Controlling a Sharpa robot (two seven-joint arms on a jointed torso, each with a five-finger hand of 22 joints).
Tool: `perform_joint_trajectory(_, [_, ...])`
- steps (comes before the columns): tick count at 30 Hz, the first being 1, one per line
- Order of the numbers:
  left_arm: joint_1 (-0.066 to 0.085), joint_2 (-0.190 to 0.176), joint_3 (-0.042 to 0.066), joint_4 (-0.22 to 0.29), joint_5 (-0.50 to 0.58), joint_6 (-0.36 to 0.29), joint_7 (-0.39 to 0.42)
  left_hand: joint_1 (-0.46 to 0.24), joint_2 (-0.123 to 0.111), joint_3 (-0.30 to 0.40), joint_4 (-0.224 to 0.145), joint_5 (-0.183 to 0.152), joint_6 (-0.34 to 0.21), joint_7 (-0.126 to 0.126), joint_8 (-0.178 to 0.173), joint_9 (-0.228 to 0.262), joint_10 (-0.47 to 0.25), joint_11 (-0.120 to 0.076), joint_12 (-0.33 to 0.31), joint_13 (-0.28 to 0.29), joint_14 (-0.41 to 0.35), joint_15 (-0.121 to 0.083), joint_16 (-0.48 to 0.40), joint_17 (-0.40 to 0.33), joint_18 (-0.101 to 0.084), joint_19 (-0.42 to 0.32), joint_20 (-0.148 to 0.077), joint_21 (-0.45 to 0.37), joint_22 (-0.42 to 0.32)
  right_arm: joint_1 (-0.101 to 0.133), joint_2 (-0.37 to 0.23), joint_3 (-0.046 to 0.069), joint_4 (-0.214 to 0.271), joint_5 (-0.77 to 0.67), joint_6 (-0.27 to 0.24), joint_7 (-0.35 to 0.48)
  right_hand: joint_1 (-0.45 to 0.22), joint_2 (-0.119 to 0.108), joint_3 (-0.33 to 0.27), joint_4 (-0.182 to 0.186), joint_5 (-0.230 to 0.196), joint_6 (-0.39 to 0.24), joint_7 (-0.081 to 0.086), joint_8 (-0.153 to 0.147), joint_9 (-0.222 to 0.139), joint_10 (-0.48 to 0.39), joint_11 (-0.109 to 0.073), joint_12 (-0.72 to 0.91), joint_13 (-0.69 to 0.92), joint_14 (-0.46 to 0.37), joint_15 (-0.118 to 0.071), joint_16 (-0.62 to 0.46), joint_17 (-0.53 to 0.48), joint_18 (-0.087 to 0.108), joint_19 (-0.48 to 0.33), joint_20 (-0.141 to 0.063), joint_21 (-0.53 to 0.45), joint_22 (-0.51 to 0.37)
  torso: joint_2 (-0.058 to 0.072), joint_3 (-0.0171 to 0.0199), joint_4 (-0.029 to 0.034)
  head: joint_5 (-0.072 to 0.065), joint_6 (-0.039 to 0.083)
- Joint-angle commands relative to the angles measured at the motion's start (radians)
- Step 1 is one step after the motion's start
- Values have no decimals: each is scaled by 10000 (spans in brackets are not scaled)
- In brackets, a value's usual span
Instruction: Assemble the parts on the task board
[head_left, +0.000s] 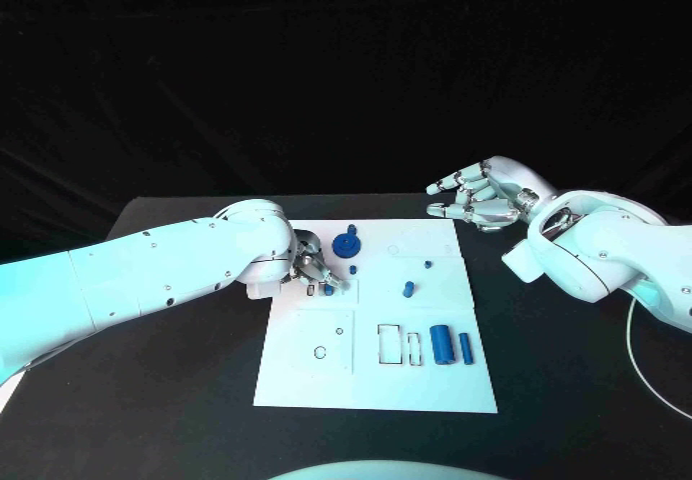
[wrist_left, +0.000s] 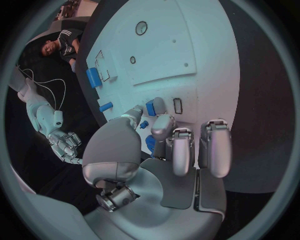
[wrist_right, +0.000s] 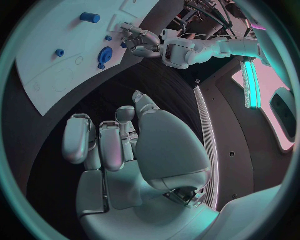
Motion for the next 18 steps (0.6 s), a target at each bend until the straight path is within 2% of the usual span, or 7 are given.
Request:
perform_joint_trajectory(1, [-66,-98,-15,125,-59,-182,-9,82,71,-229,135,-110,101,6,33,-5,104,-8,65,24,1053,-83,30,2634,-93,690,-64,57,1735,-6,1,-1,-3,4,117,89,-63,-30,-34,29,-43,84,6,48,8,-8,-23,9,-19,409,-67,-41,-9,125,-90,-13,-64,-18,2,-5,4,-19,24])
perform_joint_trajectory(5, [-65,-264,101,317,-60,-284,1,203,144,-607,377,-395,126,0,25,2,120,-13,83,47,1053,-86,30,2634,-96,698,-68,67,1757,-8,-3,-5,-11,8,124,92,-63,-30,-34,29,-43,84,6,48,8,-8,-23,9,-19,409,-67,-41,-9,125,-90,-13,-64,-18,-6,-2,3,-24,37])
perform_joint_trajectory(11, [19,-551,411,610,-60,-164,2,342,174,-990,587,-519,111,8,4,8,86,-6,13,-19,1053,-86,30,2634,-71,662,-71,-17,1663,-14,-5,-10,-35,14,139,91,-63,-30,-34,29,-43,84,6,48,8,-8,-23,9,-19,409,-67,-41,-9,125,-90,-13,-64,-18,-4,-4,4,-47,80])
perform_joint_trajectory(13, [180,-665,513,660,-61,34,-11,420,156,-1188,654,-522,20,40,-33,7,-33,19,-178,-208,1053,-75,30,2634,-36,608,-66,-139,1522,-15,0,-14,-47,16,144,87,-79,-27,-41,40,-55,84,6,47,7,-2,-22,19,-14,409,-66,-44,-11,123,-87,-12,-63,-14,-6,4,0,-37,97])
perform_joint_trajectory(16, [415,-753,576,646,-60,256,-23,531,143,-1484,699,-520,-194,124,-112,2,-352,89,-681,-707,1053,-25,30,2634,29,504,-35,-373,1258,-16,9,-17,-59,18,146,82,-79,-27,-41,40,-55,84,6,47,7,-2,-22,19,-14,409,-66,-44,-11,123,-87,-12,-63,-14,-5,7,3,-36,115])
perform_joint_trajectory(18, [692,-782,608,535,-32,428,-29,581,149,-1668,711,-523,-285,166,-147,-1,-488,127,-877,-905,1053,5,30,2634,49,470,-7,-455,1174,-17,21,-19,-68,20,148,82,-79,-27,-41,40,-55,84,6,47,7,-2,-22,19,-14,409,-66,-44,-11,123,-87,-12,-63,-14,3,5,-2,-24,133])
